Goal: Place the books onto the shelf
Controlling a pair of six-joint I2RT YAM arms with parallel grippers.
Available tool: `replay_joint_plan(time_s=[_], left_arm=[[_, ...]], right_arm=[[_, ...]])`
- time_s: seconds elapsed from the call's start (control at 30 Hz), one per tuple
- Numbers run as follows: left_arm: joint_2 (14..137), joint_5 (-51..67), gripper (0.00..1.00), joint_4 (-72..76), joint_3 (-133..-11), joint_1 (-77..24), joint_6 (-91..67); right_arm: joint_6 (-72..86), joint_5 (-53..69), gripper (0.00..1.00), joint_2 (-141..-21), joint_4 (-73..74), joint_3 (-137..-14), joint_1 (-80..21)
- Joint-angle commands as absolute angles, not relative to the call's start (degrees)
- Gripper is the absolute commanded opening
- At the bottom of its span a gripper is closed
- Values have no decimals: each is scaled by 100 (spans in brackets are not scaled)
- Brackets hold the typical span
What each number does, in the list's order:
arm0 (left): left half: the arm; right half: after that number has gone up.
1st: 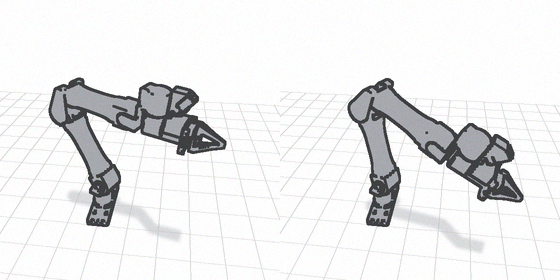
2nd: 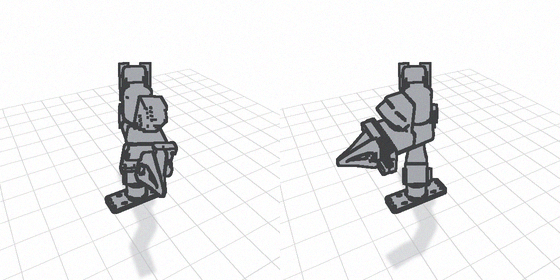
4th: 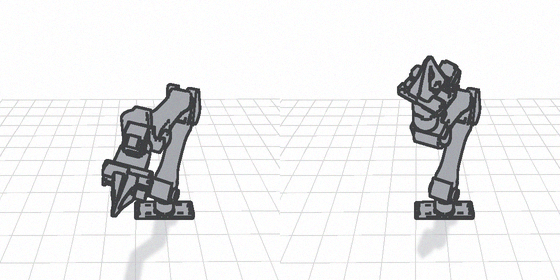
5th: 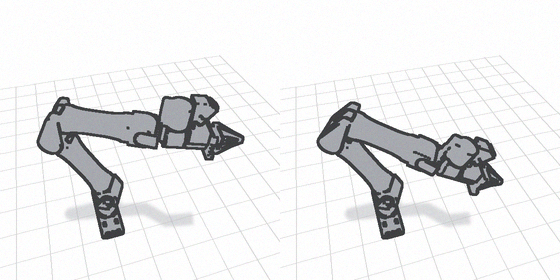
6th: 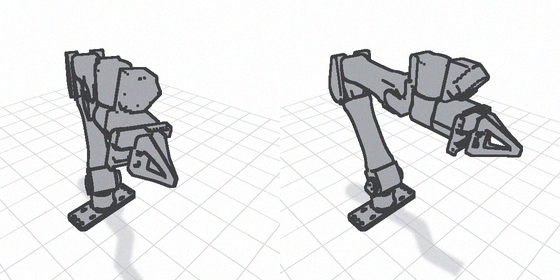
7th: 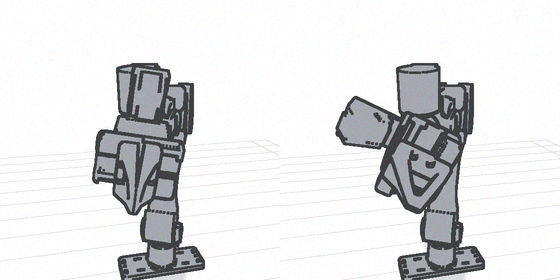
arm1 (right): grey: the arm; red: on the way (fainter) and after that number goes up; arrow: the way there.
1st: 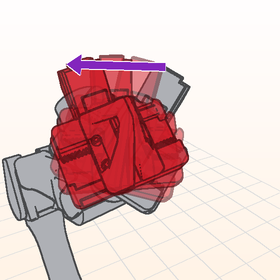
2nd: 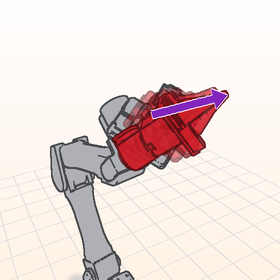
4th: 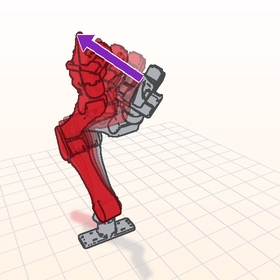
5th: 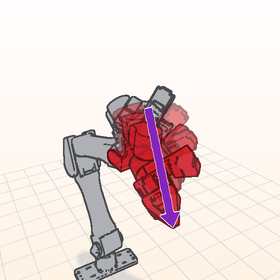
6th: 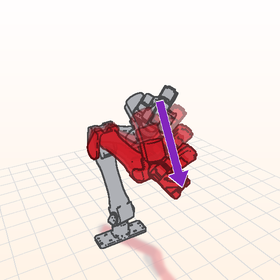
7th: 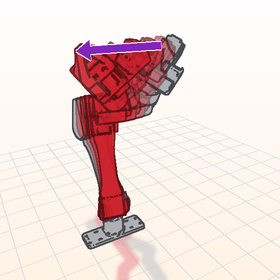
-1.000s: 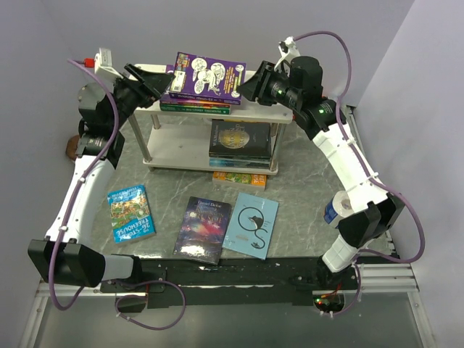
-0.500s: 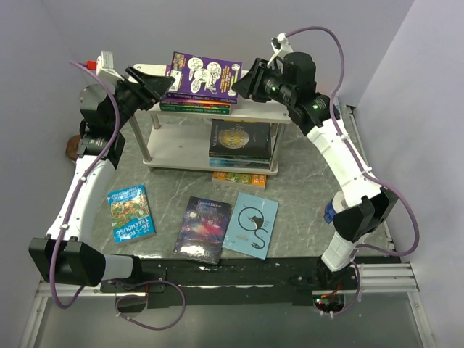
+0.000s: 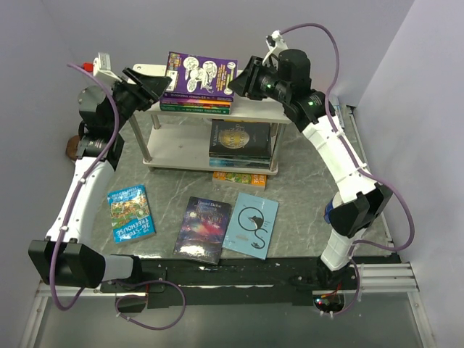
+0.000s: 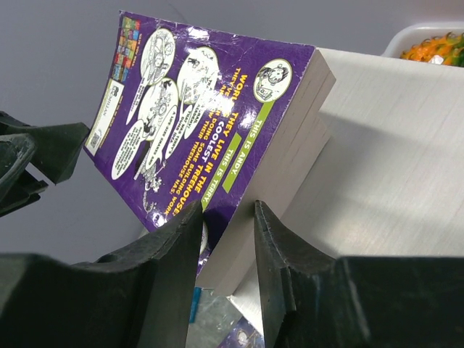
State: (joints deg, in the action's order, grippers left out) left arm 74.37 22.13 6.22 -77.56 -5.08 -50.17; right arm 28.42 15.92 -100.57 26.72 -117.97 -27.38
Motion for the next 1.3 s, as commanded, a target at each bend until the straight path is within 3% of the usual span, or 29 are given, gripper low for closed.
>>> replay_joint_plan(time_s=[0.0, 0.57, 0.87, 1.0, 1.2, 1.27], left_arm=[[7198, 2294, 65, 686, -7655, -571, -4913], [6987, 2250, 66, 624, -7567, -562, -4913], [6891, 1846, 75, 290, -7743, -457, -4685], [6908, 1688, 82, 176, -7927, -378, -4641], [6873, 1179, 89, -316, -8296, -299, -4509], [6786, 976, 88, -387, -8271, -299, -4544]], right_arm=[[2830, 1793, 41, -10116, 2523, -12076, -2962], [2804, 1705, 41, -10063, 2566, -12032, -3024], [2742, 1539, 43, -10046, 2698, -12076, -2988], [2768, 1459, 48, -9923, 2742, -12032, -2901], [2742, 907, 73, -9327, 2681, -11725, -2716], [2707, 765, 74, -9072, 2532, -11401, -2716]])
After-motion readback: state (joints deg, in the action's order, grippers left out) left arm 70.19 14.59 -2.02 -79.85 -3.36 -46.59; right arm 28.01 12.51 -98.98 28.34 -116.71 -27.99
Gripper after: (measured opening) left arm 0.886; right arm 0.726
